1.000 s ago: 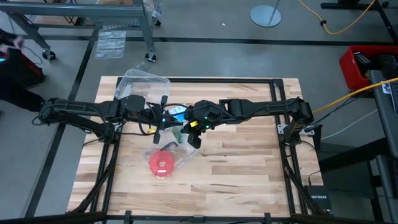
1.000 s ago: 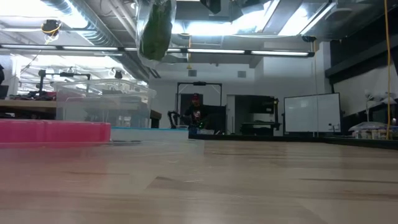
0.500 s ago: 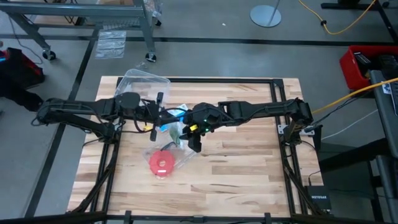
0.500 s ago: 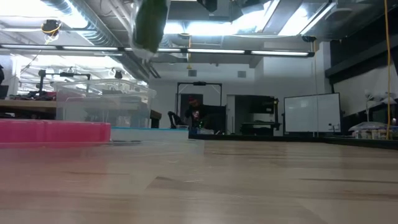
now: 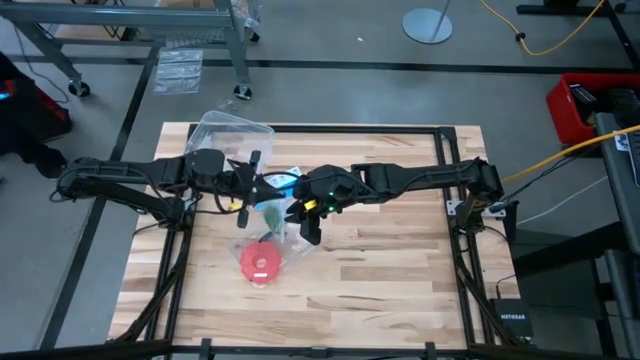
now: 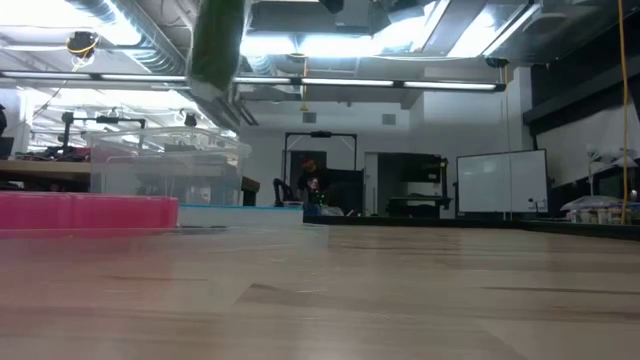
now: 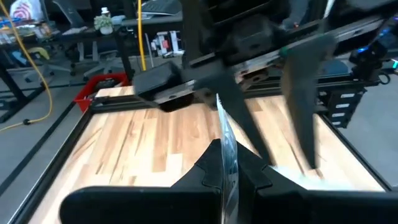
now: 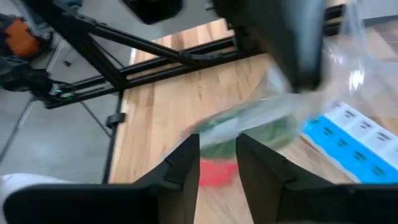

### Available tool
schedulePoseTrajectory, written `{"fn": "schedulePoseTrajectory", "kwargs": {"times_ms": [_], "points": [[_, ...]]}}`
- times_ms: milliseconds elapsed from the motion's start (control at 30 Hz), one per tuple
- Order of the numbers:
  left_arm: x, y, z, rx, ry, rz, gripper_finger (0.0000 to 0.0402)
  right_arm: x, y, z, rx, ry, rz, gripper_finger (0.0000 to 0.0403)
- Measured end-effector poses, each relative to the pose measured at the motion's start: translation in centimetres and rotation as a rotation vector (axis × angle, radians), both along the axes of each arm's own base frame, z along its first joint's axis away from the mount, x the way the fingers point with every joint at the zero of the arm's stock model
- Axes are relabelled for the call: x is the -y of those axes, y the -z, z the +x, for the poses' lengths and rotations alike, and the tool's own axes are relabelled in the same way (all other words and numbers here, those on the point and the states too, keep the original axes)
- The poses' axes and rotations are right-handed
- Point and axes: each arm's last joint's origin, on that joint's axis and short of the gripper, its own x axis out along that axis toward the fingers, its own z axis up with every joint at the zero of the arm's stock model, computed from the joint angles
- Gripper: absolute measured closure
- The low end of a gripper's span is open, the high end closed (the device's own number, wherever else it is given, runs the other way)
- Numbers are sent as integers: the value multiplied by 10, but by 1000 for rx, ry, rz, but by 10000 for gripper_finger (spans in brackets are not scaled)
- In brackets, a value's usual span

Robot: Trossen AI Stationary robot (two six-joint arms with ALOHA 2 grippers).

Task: Roll bandage
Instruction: Close the transparent zip bag

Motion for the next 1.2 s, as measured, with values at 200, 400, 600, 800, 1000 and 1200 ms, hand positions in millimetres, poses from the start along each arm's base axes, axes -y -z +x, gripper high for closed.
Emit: {"fn": "schedulePoseTrajectory", "kwargs": {"times_ms": [200,400,600,800,1000,1200], "points": [[7,1,0,-1,37,2,401,1,0,0,3,36,-21,297],[8,0,0,3,44,2,401,2,-1,0,1,52,4,297],[8,-3,1,40,44,2,401,2,-1,0,-3,52,4,297],[9,-4,1,49,44,1,401,1,0,0,-11,44,9,322],[9,-4,1,48,46,1,401,1,0,0,-12,35,9,389],[7,-3,1,45,0,18,401,2,2,-2,-42,38,13,376]]}}
